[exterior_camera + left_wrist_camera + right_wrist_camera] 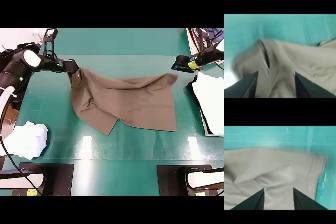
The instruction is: Fold the shirts.
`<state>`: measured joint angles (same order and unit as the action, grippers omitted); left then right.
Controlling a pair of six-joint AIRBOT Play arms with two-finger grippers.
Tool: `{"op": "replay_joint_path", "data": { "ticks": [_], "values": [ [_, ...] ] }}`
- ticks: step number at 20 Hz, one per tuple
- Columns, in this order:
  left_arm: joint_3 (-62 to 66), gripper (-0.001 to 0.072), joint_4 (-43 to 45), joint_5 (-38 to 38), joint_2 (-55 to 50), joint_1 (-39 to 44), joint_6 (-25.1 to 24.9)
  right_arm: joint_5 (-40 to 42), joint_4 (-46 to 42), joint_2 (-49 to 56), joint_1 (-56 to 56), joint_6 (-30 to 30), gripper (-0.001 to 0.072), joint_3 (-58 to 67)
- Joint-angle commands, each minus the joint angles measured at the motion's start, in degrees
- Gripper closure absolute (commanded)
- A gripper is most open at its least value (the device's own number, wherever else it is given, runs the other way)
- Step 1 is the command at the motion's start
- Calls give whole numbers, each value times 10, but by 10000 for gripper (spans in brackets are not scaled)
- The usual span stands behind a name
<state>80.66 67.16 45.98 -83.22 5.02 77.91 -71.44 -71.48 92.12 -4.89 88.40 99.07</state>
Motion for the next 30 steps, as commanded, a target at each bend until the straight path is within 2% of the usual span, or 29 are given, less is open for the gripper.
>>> {"op": "replay_joint_path", "data": {
  "ticks": [1,3,6,9,15,20,21,22,23,26,30],
  "values": [
    [38,178,-1,179,2,-51,2,-60,12,-5,14,-22,327,18],
    [9,178,0,229,30,-79,1,-64,14,-50,22,-35,327,-38],
    [-110,177,-4,215,82,-92,6,-41,14,-122,21,-35,328,-147],
    [-246,177,-92,170,101,-90,9,-5,15,-172,16,-35,327,-230],
    [-390,177,-263,58,101,-90,-65,26,45,-216,13,-35,327,-304],
    [-402,178,-285,4,95,-37,-78,16,45,-218,13,-35,327,-306],
    [-399,242,-287,-4,95,-29,-76,6,43,-218,14,-35,327,-306],
    [-392,502,-286,-3,96,-29,-74,-11,39,-218,20,-35,327,-306],
    [-383,667,-283,-3,100,-31,-74,-31,38,-218,30,-35,327,-307],
    [-337,678,-229,17,128,-30,-57,-52,39,-255,86,-38,327,-369],
    [-285,678,-181,56,162,-30,-53,-56,40,-326,204,-38,319,-531]
  ]
}}
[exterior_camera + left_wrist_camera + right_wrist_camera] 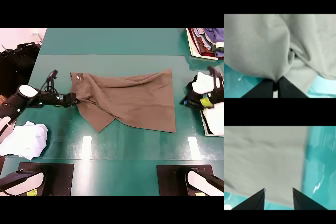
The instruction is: Fold the shirts.
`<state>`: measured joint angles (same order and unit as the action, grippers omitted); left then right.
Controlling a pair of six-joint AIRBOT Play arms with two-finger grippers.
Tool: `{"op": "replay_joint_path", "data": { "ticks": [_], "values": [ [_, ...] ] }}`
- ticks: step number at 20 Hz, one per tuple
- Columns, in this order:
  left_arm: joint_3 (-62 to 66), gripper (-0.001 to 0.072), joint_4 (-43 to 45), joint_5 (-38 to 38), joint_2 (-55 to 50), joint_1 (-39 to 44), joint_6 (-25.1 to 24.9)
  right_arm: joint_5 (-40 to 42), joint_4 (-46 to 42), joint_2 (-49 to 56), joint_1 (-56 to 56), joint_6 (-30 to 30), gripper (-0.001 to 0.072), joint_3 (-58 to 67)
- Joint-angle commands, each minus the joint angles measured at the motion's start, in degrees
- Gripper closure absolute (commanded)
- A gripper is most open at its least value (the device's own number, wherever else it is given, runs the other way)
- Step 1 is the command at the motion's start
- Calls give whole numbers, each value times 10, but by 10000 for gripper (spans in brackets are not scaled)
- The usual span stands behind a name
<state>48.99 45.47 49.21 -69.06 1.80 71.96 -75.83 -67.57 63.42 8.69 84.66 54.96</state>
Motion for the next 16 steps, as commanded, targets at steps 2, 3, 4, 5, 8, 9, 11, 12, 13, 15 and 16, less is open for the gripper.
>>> {"op": "replay_joint_path", "data": {
  "ticks": [2,3,4,5,8,9,11,12,13,15,16],
  "values": [
    [33,677,35,24,22,2,7,-12,7,-49,123,-1,231,-159],
    [33,677,36,24,22,2,7,-10,17,-48,141,-7,231,-188],
    [33,677,35,24,22,2,7,-5,37,-47,152,-24,232,-210],
    [33,678,36,24,22,2,7,6,61,-47,158,-38,233,-232],
    [33,677,36,24,22,2,7,54,101,-47,137,-47,263,-268],
    [33,677,35,25,22,2,7,73,110,-47,122,-47,264,-271],
    [33,677,36,24,22,2,7,101,111,-47,90,-47,265,-266],
    [33,677,36,24,22,2,7,110,111,-45,75,-46,284,-261],
    [33,677,36,24,22,2,7,112,113,-37,62,-45,284,-254],
    [33,677,36,26,22,2,7,103,127,-2,39,-45,284,-242],
    [33,677,36,31,22,2,7,98,130,17,27,-46,312,-235]
  ]
}}
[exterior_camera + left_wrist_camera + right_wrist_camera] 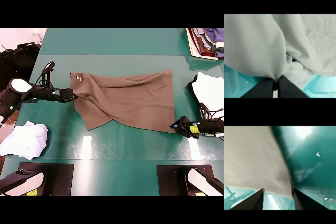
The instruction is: Fold the shirts.
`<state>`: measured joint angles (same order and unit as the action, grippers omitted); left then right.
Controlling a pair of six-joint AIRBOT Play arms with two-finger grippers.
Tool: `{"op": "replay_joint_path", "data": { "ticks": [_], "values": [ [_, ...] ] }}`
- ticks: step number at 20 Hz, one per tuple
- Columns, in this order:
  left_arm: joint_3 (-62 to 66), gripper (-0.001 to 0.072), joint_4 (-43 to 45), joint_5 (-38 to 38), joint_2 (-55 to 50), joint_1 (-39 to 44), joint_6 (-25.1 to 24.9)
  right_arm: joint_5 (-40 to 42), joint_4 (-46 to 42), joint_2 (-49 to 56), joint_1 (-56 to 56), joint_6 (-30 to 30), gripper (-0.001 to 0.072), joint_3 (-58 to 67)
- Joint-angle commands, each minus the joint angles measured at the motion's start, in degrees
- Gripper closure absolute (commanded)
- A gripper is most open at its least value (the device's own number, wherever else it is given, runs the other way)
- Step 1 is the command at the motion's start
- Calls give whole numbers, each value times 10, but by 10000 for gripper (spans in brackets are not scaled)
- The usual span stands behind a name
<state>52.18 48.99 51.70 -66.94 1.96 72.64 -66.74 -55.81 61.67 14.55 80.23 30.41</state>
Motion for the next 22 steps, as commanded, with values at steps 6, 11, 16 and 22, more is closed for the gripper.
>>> {"op": "replay_joint_path", "data": {
  "ticks": [6,11,16,22],
  "values": [
    [24,678,61,43,38,0,33,-14,-1,40,-105,-13,693,97],
    [198,678,204,125,154,0,69,-28,-8,-78,-72,-13,694,289],
    [474,678,226,146,217,0,87,-24,-10,-160,-5,-13,693,548],
    [727,679,225,134,219,0,131,-33,-12,-199,80,-13,694,734]
  ]
}}
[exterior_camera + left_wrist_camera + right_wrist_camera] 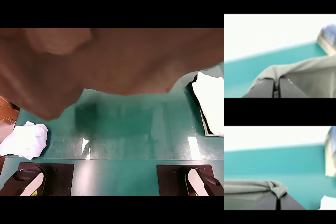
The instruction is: Fold the shirts.
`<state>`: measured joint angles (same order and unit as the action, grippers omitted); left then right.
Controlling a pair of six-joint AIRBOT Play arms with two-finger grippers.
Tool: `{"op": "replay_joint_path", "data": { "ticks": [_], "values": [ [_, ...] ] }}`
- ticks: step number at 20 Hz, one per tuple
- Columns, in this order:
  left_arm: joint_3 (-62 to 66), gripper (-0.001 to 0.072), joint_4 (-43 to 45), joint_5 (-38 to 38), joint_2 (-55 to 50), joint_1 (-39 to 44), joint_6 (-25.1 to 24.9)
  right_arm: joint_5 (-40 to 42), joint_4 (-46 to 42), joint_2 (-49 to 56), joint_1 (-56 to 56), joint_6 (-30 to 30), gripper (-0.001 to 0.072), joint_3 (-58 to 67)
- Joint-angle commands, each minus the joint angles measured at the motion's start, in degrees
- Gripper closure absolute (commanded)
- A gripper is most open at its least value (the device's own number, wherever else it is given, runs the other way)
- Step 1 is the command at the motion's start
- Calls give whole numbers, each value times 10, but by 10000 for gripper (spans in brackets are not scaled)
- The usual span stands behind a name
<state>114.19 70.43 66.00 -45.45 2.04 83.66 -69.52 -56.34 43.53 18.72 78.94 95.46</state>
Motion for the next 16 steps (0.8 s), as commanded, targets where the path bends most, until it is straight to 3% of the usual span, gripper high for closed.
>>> {"op": "replay_joint_path", "data": {
  "ticks": [1,5,8,12,16],
  "values": [
    [123,678,10,-10,4,-1,23,-17,-7,-13,50,0,693,106],
    [100,678,9,-7,1,-1,36,-95,-7,44,57,8,694,196],
    [-18,678,10,12,-5,-1,36,-160,-7,116,15,23,694,224],
    [-196,677,-5,62,-54,-1,34,-187,-9,207,-67,23,694,125],
    [-334,677,-16,42,-153,-1,27,-186,-74,308,-121,36,694,-1]
  ]
}}
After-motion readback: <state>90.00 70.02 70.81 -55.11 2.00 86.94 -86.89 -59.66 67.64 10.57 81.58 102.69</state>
